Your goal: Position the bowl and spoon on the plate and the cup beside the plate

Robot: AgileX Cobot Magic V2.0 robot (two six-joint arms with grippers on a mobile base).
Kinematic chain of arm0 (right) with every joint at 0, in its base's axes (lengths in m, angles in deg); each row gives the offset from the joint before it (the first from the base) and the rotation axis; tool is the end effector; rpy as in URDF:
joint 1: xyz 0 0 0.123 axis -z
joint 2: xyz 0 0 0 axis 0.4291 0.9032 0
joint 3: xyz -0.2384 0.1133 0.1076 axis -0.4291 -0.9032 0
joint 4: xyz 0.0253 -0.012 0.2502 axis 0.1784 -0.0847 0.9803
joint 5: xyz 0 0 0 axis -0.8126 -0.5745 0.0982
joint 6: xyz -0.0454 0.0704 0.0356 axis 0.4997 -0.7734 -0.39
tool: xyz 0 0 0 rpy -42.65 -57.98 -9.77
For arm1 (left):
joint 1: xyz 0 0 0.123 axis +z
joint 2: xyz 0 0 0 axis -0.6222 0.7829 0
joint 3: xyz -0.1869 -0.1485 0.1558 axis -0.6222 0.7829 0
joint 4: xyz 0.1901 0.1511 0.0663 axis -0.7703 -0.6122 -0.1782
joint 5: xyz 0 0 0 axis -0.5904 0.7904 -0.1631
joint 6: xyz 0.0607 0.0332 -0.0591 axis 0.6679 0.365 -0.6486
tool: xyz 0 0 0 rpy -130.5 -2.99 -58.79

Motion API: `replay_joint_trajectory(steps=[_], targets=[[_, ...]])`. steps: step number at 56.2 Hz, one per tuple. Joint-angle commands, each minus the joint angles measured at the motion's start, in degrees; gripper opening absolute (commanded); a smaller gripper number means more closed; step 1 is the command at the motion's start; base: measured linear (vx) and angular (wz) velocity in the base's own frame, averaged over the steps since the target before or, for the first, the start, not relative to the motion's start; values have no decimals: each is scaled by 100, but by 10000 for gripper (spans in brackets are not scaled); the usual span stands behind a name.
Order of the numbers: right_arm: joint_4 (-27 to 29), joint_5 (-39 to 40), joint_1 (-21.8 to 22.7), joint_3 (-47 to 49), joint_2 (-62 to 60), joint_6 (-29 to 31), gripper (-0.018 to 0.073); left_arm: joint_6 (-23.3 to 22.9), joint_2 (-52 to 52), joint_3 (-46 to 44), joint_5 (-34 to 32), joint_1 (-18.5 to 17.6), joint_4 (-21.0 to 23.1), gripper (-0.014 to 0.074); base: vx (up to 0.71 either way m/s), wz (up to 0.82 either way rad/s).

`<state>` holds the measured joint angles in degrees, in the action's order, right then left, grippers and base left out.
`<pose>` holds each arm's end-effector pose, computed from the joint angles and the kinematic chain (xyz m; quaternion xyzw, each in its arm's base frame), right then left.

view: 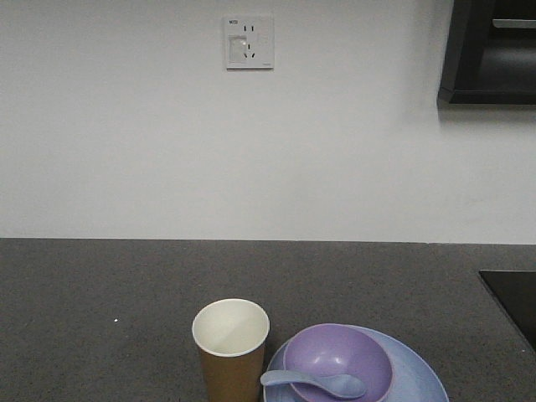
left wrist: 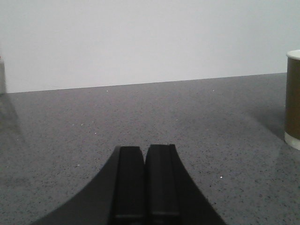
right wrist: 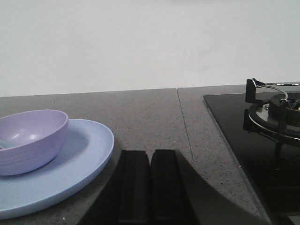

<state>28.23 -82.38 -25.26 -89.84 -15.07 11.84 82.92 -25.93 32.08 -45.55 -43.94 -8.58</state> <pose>0.0569 -0.0003 0.1942 0.0232 0.7171 0.0189 0.6963 0.0564 -0.0055 0.1956 0.0375 0.7174 -0.0314 0.6949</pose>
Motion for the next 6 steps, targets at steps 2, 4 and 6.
replay_joint_trajectory(steps=[2, 4, 6], targets=[[-24, 455, 30, -16, -26, 25, -8, -38, -94, -143, -470, -4, 10, -3, 0, 0], [-24, 455, 30, -16, -26, 25, -8, -38, -94, -143, -470, -4, 10, -3, 0, 0], [-24, 455, 30, -16, -26, 25, -8, -38, -94, -143, -470, -4, 10, -3, 0, 0]])
